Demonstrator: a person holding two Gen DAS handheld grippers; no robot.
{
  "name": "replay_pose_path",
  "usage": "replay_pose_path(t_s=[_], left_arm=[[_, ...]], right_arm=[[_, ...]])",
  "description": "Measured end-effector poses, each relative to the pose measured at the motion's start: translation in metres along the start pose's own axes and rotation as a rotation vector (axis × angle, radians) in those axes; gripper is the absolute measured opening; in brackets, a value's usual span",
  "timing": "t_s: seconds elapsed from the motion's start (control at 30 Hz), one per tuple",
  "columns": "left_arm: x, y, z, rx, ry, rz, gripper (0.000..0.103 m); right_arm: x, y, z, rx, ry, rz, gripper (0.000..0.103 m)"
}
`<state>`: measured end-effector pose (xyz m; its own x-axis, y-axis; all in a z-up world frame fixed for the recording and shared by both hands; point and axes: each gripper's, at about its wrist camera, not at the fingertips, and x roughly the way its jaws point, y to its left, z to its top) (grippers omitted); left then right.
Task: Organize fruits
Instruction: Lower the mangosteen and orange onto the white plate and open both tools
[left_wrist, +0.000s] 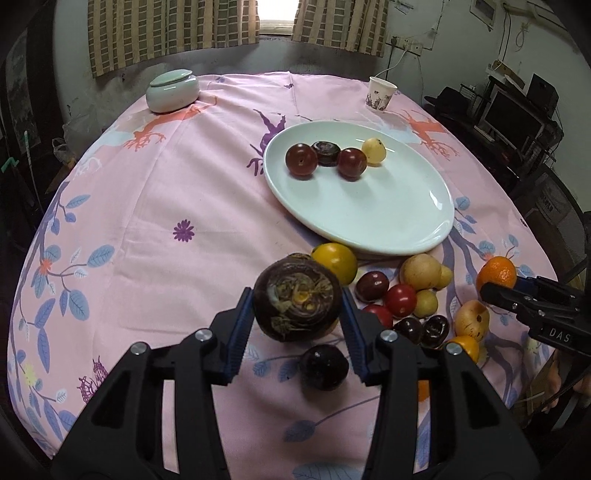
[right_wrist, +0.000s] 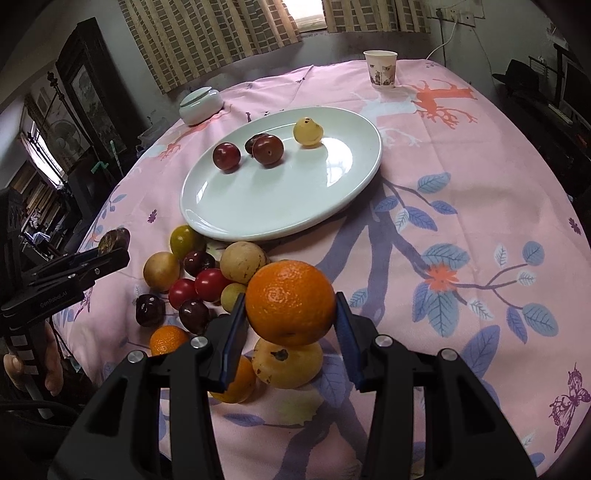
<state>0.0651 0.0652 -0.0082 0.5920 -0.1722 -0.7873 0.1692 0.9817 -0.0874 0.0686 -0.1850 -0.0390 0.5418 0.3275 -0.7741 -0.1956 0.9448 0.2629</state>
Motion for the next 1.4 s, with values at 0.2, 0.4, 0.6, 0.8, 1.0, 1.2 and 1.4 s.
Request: replay_pose_path(t_s=[0.2, 0.4, 0.6, 0.8, 1.0, 1.2, 1.4], left_arm=[[0.0, -0.009, 0.031, 0.047, -0.035, 0.011, 0.047], [0.017, -0.022, 0.076, 0.092, -0.045, 0.009, 0.047], [0.049, -0.044, 0.138, 0.131, -0.021, -0.031, 0.047], [0.109, -0.063, 0.181, 0.11, 0.041, -0.036, 0.047], [0.153, -0.071, 0.197, 0.101, 0.091, -0.019, 0.047], [0.172, -0.072, 0.201, 0.101, 0.114, -0.019, 0.047], [0.184, -0.073, 0.206, 0.082, 0.113, -0.013, 0.049]], right_arm=[[-0.001, 0.003, 0.008, -0.019, -0.008, 0.001, 0.046], [-0.001, 0.007, 0.024, -0.056, -0.02, -0.012, 0.046], [0.001, 0.014, 0.069, -0.141, -0.066, -0.067, 0.046], [0.044, 0.002, 0.128, -0.191, -0.084, -0.117, 0.046], [0.093, -0.015, 0.153, -0.18, -0.031, -0.123, 0.046], [0.109, -0.021, 0.157, -0.174, -0.006, -0.124, 0.046], [0.121, -0.021, 0.161, -0.196, 0.014, -0.158, 0.05]])
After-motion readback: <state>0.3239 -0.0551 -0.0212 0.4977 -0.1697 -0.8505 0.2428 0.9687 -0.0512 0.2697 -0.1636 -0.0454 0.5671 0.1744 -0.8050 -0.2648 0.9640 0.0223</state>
